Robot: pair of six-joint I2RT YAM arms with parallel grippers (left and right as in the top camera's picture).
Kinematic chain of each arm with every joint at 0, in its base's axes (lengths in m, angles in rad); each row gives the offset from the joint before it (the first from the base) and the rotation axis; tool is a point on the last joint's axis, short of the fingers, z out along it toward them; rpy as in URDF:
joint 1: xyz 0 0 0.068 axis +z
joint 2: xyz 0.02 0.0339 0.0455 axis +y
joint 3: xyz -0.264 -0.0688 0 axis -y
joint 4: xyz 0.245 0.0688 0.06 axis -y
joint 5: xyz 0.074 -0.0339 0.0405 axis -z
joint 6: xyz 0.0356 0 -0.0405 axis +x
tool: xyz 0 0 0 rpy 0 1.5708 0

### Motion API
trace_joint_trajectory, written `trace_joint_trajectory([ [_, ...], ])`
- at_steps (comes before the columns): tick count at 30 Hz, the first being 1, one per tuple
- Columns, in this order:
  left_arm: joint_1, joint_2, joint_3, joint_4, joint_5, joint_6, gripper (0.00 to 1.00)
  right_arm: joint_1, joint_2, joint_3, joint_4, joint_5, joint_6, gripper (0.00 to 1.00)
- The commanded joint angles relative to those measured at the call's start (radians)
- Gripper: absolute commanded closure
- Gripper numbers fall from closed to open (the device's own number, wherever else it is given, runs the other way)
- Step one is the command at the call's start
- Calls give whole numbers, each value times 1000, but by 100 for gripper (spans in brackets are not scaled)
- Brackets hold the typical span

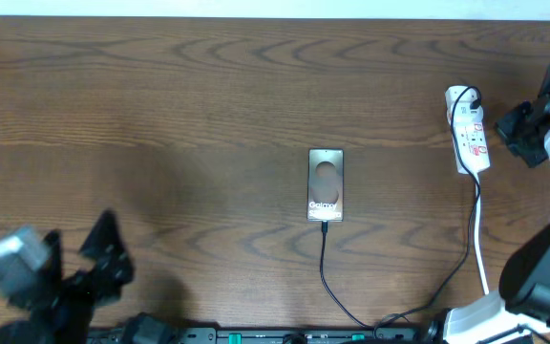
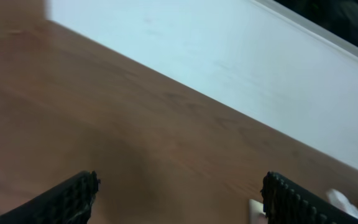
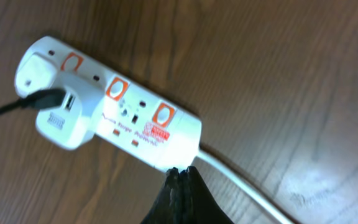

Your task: Plug charger to phone and switch on socket

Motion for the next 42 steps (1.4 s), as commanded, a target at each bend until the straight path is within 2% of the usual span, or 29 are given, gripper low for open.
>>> trace_joint_trajectory([
  [1,98,-110,5,-62,-13,-8,14,-4,63,62,5,13,-18,99],
  [7,156,-231,5,-208,-13,-8,14,-4,172,153,7,-43,-14,99],
  [13,166,-272,5,-499,-14,-13,14,-3,308,262,7,-199,9,99],
  [22,228,-273,5,-497,-13,-16,14,-3,373,281,38,-211,31,99],
  [33,230,-273,5,-497,-13,-16,14,6,380,280,68,-212,79,99],
  [42,230,-273,5,-496,-13,-16,14,31,507,280,75,-191,75,99],
])
